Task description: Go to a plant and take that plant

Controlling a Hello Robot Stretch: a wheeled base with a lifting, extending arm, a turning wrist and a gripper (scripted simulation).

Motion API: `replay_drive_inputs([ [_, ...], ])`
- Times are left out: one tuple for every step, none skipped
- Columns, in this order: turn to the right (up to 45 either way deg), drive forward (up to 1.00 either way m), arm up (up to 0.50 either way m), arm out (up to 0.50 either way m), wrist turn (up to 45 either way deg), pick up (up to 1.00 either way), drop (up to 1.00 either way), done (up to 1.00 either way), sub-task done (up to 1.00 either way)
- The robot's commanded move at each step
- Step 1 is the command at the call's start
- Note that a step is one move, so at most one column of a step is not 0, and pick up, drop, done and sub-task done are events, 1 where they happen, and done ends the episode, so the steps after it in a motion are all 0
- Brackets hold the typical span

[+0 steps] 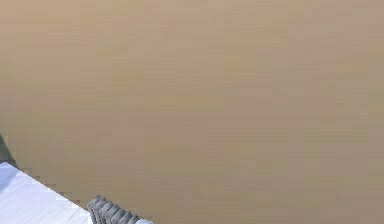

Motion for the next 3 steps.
replay_drive_inputs([
  [0.0,0.00,0.00,0.00,45.0,0.00,0.00,0.00,0.00],
  [0.0,0.00,0.00,0.00,45.0,0.00,0.00,0.00,0.00],
  [0.0,0.00,0.00,0.00,45.0,0.00,0.00,0.00,0.00],
])
